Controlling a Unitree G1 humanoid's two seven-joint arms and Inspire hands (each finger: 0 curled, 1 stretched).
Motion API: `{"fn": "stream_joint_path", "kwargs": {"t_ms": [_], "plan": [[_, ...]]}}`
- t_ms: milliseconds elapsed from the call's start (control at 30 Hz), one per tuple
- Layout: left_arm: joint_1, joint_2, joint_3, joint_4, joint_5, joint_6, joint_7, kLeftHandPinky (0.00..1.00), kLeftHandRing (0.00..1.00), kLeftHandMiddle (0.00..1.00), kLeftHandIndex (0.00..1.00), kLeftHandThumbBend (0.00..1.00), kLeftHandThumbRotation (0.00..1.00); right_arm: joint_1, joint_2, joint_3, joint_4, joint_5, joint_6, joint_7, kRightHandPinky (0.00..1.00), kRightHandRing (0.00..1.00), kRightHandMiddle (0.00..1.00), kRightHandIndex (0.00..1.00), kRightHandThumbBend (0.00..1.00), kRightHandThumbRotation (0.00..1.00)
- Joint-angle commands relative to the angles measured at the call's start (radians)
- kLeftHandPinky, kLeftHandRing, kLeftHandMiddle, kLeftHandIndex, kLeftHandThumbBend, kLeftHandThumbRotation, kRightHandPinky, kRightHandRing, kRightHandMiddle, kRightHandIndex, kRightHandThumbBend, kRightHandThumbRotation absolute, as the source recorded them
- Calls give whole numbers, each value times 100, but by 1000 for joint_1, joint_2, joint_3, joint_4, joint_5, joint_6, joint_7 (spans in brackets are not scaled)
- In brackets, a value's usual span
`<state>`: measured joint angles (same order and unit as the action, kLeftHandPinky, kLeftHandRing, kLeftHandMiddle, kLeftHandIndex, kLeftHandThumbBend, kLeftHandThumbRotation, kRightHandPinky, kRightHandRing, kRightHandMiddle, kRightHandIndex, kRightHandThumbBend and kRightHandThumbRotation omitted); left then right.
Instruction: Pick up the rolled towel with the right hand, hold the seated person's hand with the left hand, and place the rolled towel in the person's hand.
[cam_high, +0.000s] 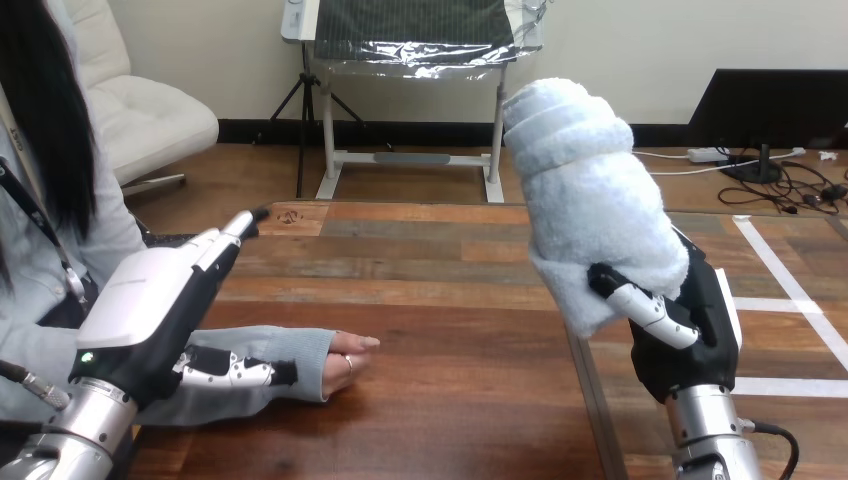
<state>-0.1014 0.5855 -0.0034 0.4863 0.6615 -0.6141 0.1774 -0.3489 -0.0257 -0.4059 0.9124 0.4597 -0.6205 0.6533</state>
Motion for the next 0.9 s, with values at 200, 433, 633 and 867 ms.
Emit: {"fn": "stream_joint_path", "kwargs": {"t_ms": [200, 433, 633, 867], "plan": [[-98, 41, -48, 42, -9, 8, -36, 80, 85, 85, 89, 100, 27, -21, 10, 18, -98, 22, -11, 26, 18, 23, 36, 35, 65, 0], [-134, 57, -85, 103, 5, -7, -44, 76, 82, 83, 86, 100, 26, 1, 19, 28, -142, 30, 7, 25, 19, 24, 36, 35, 66, 0], [-161, 68, -116, 145, 23, 1, -49, 75, 81, 82, 85, 100, 27, 20, 26, 39, -179, 25, 12, 21, 19, 24, 35, 35, 66, 0], [-190, 73, -148, 193, 28, 10, -56, 74, 79, 81, 84, 100, 30, 42, 33, 49, -221, 26, 19, 29, 19, 24, 35, 35, 67, 0]]}}
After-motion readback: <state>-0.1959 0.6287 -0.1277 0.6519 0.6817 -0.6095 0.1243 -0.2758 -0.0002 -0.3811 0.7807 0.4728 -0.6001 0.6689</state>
